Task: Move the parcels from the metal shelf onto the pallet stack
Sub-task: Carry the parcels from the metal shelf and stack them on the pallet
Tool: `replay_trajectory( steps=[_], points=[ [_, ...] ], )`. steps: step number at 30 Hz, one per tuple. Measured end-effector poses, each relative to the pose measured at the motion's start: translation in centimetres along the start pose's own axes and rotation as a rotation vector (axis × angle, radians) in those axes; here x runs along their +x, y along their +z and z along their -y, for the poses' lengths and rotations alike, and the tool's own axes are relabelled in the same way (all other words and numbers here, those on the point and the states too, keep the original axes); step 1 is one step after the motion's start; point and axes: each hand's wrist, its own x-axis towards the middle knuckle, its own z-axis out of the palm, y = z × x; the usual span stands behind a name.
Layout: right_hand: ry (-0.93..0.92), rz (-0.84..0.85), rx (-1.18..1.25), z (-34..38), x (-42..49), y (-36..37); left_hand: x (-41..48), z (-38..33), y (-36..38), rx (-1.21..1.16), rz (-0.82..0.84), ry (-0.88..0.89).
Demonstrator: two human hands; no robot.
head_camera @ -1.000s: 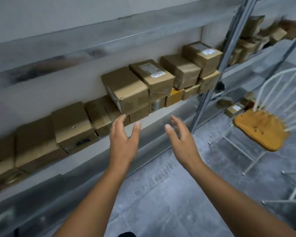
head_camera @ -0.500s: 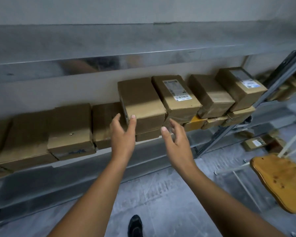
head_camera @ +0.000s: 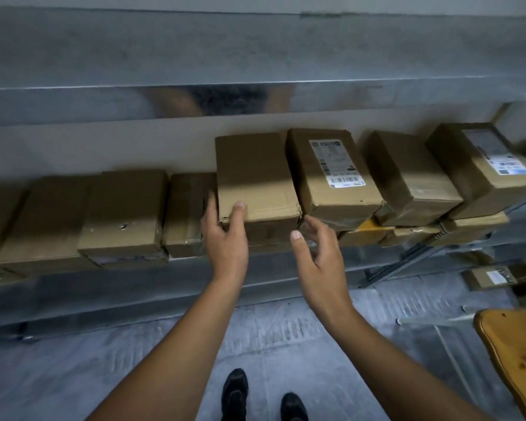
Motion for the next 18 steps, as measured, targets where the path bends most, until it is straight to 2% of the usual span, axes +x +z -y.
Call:
replay_trajectory(
  steps=[11,18],
  points=[
    [-0.053,0.261,0.194,0.0,-0.8,-0.1,-9.2,0.5,-3.6,-0.153,-0.142,0.147],
    [-0.136,0.474,0.267,2.4,-5.8,4.3,-14.1,1.5,-11.2,-0.214,-0.339,0.182]
  ],
)
